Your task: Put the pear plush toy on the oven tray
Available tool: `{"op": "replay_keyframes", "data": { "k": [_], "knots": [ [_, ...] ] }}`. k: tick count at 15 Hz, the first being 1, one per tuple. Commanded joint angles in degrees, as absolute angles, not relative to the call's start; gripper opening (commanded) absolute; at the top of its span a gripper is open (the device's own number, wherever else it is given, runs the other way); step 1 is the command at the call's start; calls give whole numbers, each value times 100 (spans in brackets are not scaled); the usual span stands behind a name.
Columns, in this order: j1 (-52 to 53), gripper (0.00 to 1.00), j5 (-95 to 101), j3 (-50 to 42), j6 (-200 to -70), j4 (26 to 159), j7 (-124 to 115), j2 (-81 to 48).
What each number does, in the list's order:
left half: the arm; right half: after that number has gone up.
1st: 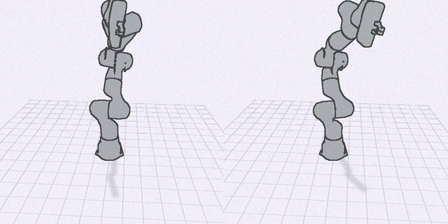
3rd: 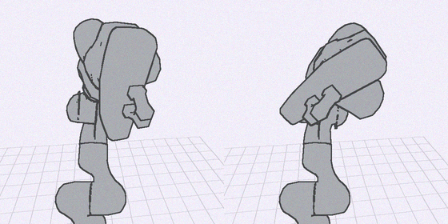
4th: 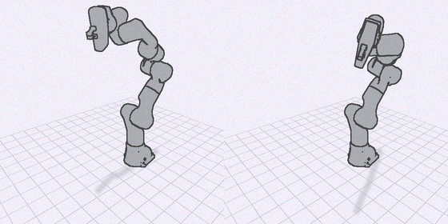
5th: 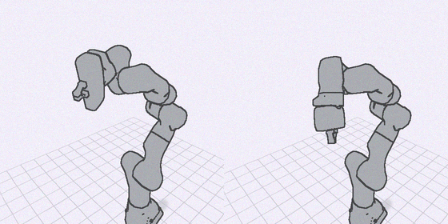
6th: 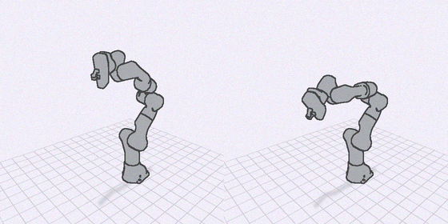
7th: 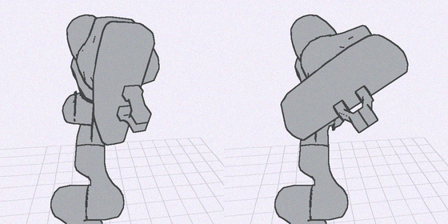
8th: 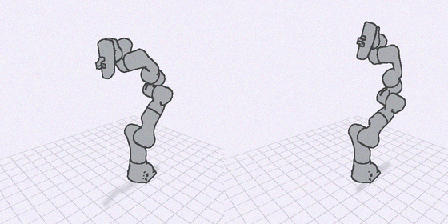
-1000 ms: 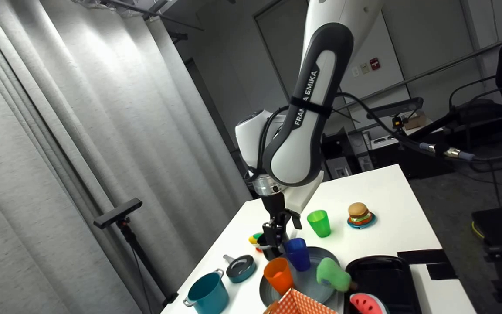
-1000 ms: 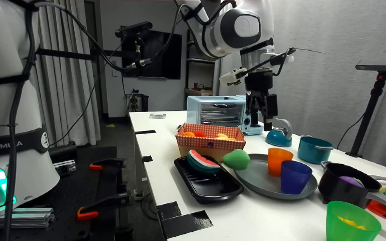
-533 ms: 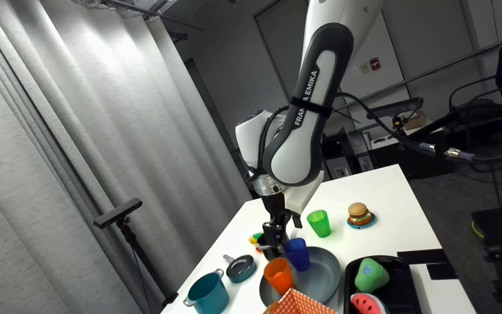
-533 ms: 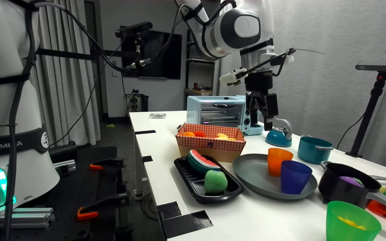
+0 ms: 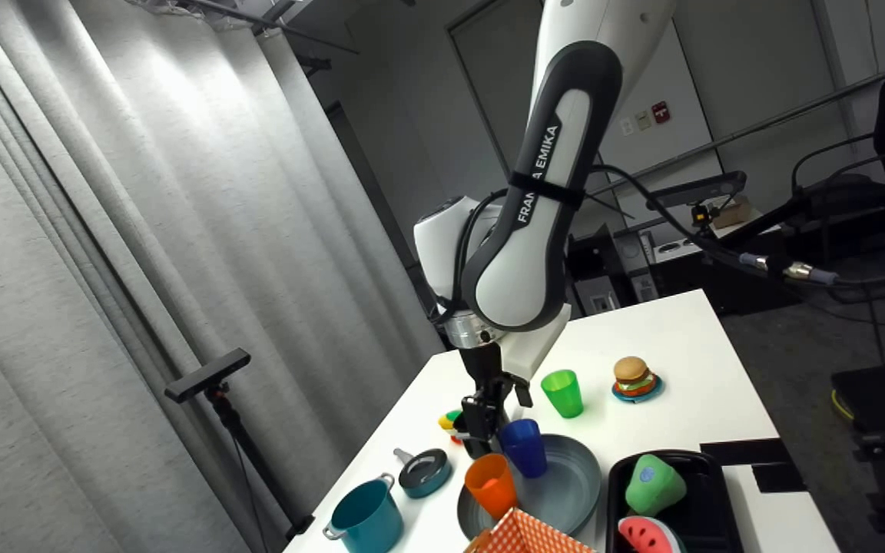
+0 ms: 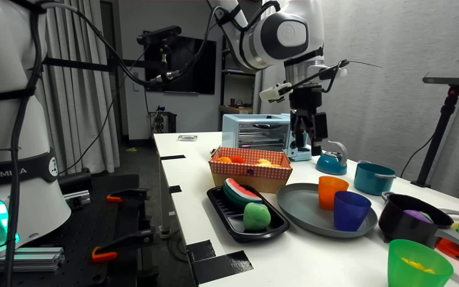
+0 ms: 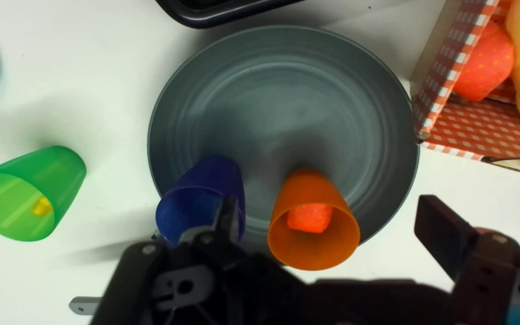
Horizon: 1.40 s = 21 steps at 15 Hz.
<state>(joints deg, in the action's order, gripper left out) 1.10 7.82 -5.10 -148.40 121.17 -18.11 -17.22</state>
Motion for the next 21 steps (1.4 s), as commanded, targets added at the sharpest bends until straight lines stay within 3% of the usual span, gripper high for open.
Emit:
{"op": "replay_keyframes", "data": {
  "k": [1,21],
  "knots": [
    [117,100,492,-371,-14903,12194,-1590,-1611],
    [196,100,547,-244,-15309,14051,-1968,-298]
  ]
}}
